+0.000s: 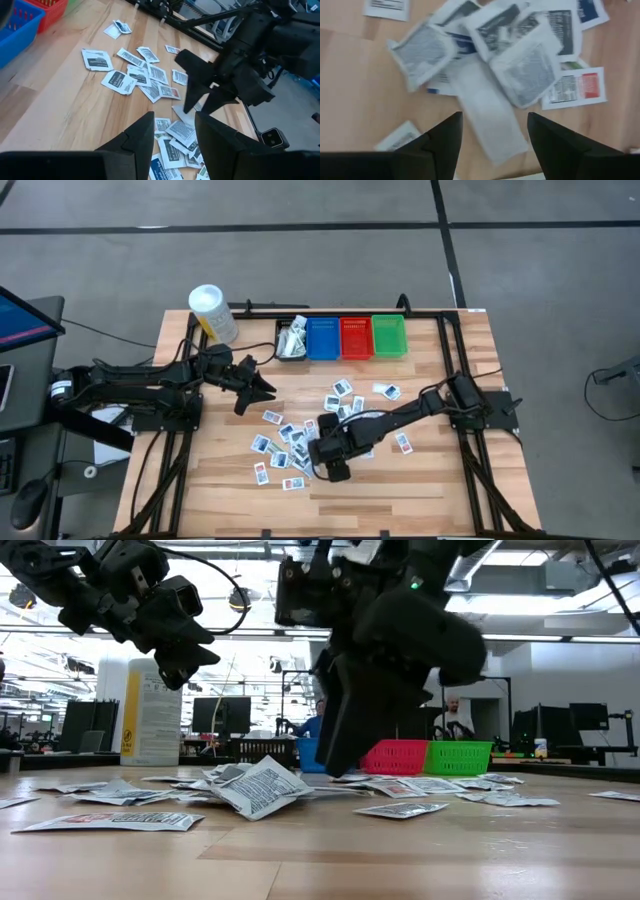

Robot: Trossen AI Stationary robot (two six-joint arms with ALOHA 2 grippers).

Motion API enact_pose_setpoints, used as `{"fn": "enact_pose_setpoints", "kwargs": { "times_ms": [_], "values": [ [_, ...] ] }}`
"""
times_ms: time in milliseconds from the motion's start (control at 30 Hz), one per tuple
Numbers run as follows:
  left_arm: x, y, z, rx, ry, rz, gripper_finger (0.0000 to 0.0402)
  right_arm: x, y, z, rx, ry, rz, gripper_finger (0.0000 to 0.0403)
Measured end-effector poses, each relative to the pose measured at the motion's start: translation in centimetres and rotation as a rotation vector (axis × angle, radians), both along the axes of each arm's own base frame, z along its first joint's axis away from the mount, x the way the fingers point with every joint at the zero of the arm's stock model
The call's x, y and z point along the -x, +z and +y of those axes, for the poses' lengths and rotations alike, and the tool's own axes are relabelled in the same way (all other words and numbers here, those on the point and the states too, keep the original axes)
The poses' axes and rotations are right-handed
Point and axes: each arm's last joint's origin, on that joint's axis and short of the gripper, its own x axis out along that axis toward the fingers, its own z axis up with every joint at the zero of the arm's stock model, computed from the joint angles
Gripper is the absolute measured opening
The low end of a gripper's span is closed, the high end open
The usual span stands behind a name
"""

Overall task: Pick & Place First Aid Supplies
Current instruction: Put the green bandage pack in the black bin

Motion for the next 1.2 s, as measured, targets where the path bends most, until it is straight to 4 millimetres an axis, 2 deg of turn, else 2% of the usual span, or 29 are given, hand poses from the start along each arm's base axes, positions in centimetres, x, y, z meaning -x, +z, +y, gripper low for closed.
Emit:
{"fn": "enact_pose_setpoints", "kwargs": {
  "times_ms": [267,567,767,1200],
  "values": [
    [-0.2,0.0,-0.8,-0.002,-0.047,0.000,0.0143,-0.6,-0.7,-1.7,-0.075,0.066,0.045,0.0213],
    [-0.2,-0.3,-1.5,-0.018,-0.054,0.011,0.0143,-1.0,-4.2,-1.5,-0.108,0.059,0.133,0.0207],
    [0.1,-1.2,-1.7,-0.013,-0.051,0.040,0.0143,-0.9,-3.7,-1.5,-0.119,0.025,0.123,0.0199],
    [0.3,-1.7,-1.7,-0.010,-0.051,0.051,0.0143,-0.4,-1.6,-1.4,-0.156,0.007,0.100,0.0108]
  ]
}}
